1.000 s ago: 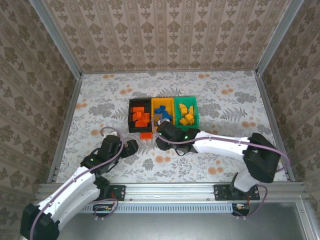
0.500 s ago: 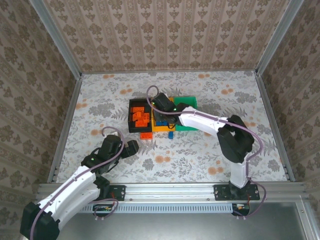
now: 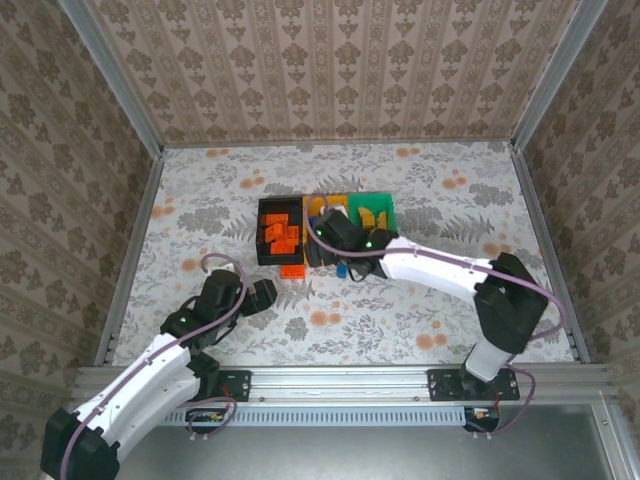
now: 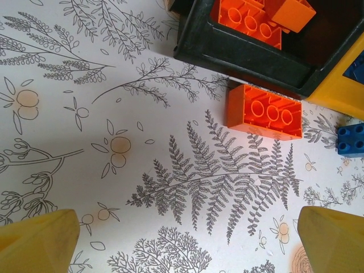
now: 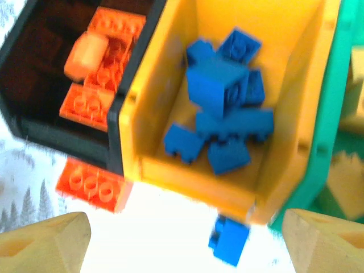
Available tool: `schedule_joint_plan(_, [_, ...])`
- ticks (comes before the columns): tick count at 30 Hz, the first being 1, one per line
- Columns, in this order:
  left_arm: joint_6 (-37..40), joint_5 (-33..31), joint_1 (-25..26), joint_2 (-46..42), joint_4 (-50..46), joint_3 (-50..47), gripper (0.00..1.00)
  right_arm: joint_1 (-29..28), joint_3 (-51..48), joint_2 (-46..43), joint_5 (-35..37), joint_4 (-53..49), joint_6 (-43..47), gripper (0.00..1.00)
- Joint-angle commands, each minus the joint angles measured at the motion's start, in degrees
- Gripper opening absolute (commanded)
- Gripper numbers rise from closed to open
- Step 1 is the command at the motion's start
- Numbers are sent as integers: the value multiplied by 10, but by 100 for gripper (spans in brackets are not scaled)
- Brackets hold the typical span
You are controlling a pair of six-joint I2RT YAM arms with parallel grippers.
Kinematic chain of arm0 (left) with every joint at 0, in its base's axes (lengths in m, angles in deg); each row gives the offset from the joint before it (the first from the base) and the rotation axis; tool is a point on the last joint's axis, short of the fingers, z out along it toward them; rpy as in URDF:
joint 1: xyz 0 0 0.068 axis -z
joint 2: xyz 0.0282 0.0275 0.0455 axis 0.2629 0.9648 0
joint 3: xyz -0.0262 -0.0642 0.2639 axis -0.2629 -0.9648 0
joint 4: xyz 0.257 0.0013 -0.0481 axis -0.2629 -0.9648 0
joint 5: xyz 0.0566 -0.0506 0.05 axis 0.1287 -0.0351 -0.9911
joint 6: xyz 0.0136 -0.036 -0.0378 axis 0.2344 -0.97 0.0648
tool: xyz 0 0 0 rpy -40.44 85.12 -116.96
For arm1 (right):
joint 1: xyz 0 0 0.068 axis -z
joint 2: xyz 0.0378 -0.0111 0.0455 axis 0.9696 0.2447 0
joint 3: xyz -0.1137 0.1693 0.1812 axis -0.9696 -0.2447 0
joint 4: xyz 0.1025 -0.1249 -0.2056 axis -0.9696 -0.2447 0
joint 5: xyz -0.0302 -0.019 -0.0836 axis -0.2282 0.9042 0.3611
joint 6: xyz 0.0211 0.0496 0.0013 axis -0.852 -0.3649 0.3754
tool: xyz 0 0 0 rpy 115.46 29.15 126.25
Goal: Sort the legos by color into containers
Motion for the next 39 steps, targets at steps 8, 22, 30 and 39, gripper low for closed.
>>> schedule_joint_plan(8, [-14, 8, -5, -1, -2, -5, 100, -21, -113, -4, 22, 52, -62, 87])
schedule_joint_plan(22, [-14, 11, -6, 0, -6, -5, 100, 28, -68, 102, 9, 95, -52, 62])
schedule_joint_plan(30, [-14, 11, -7, -1, -3, -9, 100, 23, -111, 79, -21, 115, -55, 32])
schedule_joint_plan(39, [-14, 10, -8, 12, 17, -14, 100, -28, -203, -70, -67, 113, -64, 27])
